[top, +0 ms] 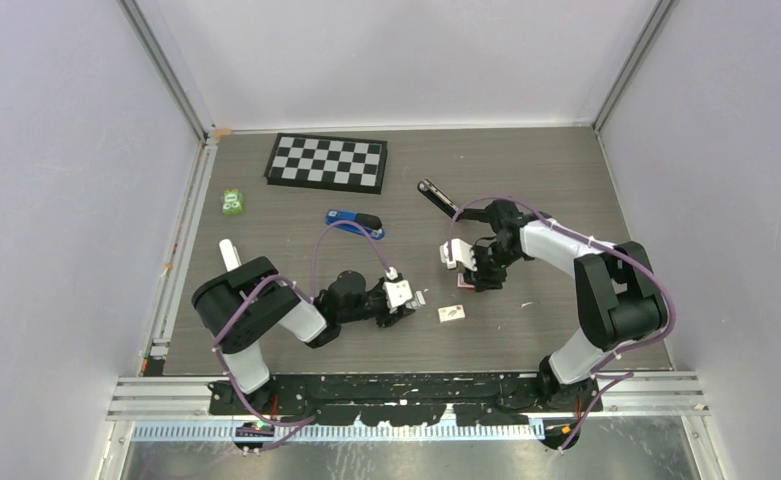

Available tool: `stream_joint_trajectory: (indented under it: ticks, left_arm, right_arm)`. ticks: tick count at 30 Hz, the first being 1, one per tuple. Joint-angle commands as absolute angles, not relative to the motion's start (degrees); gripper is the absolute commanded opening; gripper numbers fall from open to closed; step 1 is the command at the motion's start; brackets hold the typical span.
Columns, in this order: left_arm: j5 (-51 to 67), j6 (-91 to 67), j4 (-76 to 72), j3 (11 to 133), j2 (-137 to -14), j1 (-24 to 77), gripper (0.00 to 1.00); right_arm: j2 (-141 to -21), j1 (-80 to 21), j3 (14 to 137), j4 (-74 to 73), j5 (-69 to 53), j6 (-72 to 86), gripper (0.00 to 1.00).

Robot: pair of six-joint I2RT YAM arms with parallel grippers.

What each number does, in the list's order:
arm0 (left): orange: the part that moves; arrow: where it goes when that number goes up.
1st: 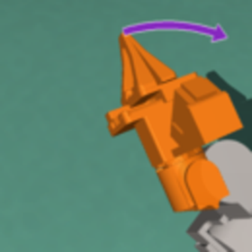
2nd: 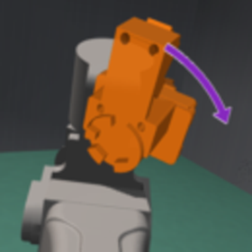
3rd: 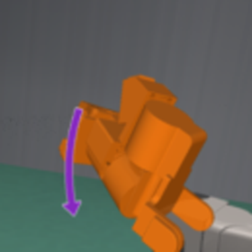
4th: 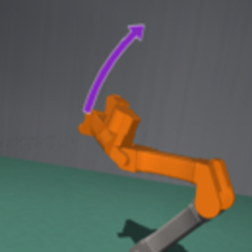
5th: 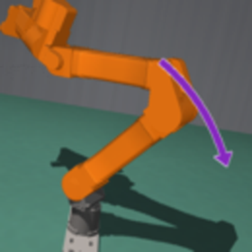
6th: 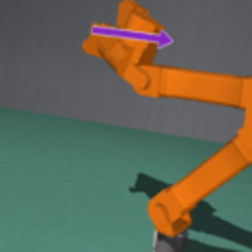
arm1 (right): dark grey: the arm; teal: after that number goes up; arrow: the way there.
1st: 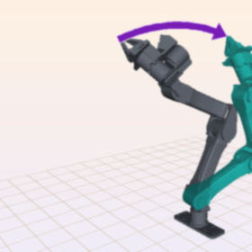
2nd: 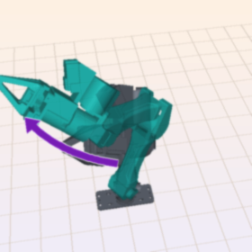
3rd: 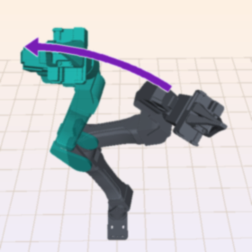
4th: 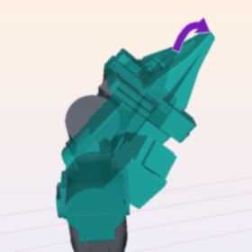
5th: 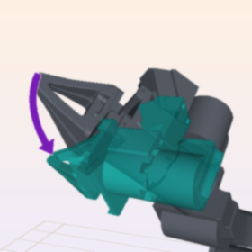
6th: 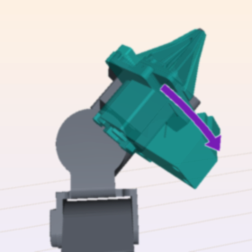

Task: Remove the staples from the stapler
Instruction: Adjust the staple box at the center of the board.

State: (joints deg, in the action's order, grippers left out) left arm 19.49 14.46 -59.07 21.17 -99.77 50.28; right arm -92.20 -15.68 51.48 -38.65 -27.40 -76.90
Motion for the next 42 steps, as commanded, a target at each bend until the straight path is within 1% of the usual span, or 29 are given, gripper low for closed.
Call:
stream_joint_trajectory:
  ticks: [1, 7, 17, 25, 42]
  left_arm:
    - [21.6, 14.0, -61.1, 20.9, -100.7, 49.5, 0.45]
    - [23.0, 13.4, -61.0, 21.9, -101.1, 48.5, 0.45]
    - [24.0, 12.2, -63.9, 22.7, -103.9, 47.7, 0.45]
    - [24.1, 10.6, -68.6, 23.5, -107.1, 47.3, 0.45]
    - [24.9, 9.0, -70.7, 23.8, -107.8, 47.3, 0.44]
  right_arm:
    - [-93.2, -18.3, 54.6, -38.8, -27.2, -78.4, 0.44]
    - [-94.8, -22.1, 56.1, -38.8, -26.5, -80.9, 0.45]
    - [-96.7, -25.6, 58.3, -41.4, -29.8, -85.5, 0.46]
    - [-97.2, -27.7, 58.9, -42.5, -30.9, -85.5, 0.46]
    - [-98.9, -30.2, 59.3, -40.2, -30.0, -81.5, 0.47]
